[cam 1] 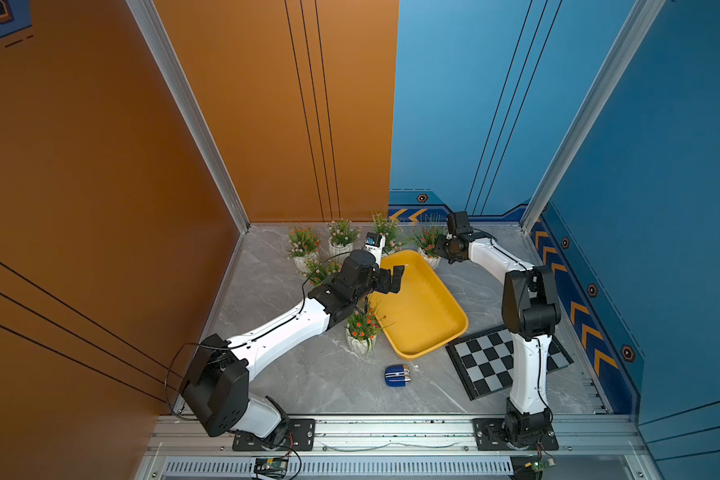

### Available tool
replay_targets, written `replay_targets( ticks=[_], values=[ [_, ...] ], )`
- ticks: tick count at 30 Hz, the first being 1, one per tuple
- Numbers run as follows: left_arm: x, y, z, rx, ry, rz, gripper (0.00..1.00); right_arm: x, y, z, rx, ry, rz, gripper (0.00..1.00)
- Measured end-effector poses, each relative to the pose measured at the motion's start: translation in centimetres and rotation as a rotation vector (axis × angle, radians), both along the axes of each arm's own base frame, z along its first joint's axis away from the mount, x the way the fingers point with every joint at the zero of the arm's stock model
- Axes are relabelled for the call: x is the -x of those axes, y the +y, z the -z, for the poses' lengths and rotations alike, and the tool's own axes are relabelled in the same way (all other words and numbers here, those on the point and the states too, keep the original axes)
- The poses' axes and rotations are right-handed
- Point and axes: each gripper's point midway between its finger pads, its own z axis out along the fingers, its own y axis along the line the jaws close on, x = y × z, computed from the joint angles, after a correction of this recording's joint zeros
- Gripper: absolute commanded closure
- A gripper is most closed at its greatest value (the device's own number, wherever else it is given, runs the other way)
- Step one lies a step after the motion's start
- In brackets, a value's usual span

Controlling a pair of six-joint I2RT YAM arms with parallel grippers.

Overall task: Put the potted gypsophila into the storage box
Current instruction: Pick up the baby's breath potted plant from the center of the board, then place the baby's breath potted plant at the storage box.

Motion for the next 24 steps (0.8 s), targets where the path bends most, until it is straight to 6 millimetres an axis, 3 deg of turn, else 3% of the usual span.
replay_targets(
  ticks=[4,7,14,17,20,24],
  values=[
    [0.2,-0.1,-0.4,0.005,-0.007,0.004,0.02,1.4,-0.8,-0.8,0.048,0.025,-0.006,1.00],
    [0.8,0.0,-0.8,0.012,-0.015,0.011,0.02,2.6,-1.4,-2.9,0.074,0.011,-0.014,1.00],
    [2.2,0.6,-2.1,0.026,-0.043,0.007,0.02,5.5,-2.0,-11.7,0.067,-0.143,-0.036,1.00],
    [3.0,1.2,-2.7,0.031,-0.057,0.002,0.02,7.2,-2.3,-14.0,0.060,-0.187,-0.038,1.00],
    [4.0,1.6,-2.8,0.028,-0.061,0.001,0.02,8.7,-2.1,-14.2,0.057,-0.187,-0.049,1.00],
    [4.7,1.9,-2.8,0.010,-0.060,-0.009,0.02,10.1,-0.6,-12.4,0.055,-0.146,-0.090,1.00]
  ],
)
